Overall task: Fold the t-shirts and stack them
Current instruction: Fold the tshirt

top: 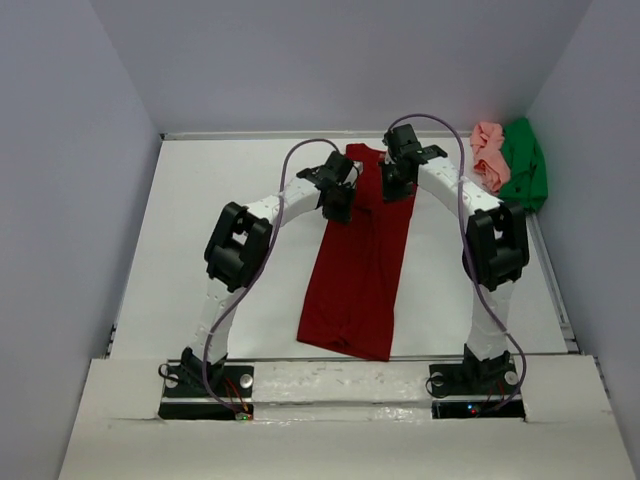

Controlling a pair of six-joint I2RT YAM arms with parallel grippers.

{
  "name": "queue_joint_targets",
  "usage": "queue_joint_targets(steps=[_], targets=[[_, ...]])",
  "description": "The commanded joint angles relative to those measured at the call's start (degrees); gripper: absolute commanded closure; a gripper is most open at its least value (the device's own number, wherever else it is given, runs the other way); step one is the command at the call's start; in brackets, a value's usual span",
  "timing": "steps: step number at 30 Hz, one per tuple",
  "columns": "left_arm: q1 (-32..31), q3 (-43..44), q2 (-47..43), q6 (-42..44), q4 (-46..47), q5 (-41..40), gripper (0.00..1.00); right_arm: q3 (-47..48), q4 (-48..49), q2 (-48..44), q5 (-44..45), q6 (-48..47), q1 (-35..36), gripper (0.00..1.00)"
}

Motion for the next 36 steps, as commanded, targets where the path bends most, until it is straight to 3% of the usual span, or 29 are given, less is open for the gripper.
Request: queue_joint_targets(steps=[1,4,16,21,28,36], targets=[[-0.51,-8.61,-11.56,-2.5,6.16,2.97,1.0,11.64,-1.2,8.61,2.95,-2.38,-0.32,1.0],[-0.42,-9.59,-13.33,-1.36,3.96,-0.1,1.0,19.63,-4.63,14.95,4.19,-2.38,-0.32,1.0],[-0.33,-11.17,-14.21,-3.46,1.41,-3.36,1.0,30.55,-8.84,23.9,2.53,-4.75,-0.32,1.0],[-0.42,-17.58,-18.42,-6.8,1.76,-4.86,1.0,37.58,-13.77,29.46,3.05,-5.81,-0.32,1.0],[-0.6,-27.77,-23.52,-7.95,5.27,-1.87,1.0,38.39,-13.68,31.48,9.03,-5.01,-0.32,1.0],[-1.91,-36.74,-25.55,-11.63,7.03,1.47,1.0,38.65,-15.7,33.77,3.85,-9.75,-0.32,1.0]])
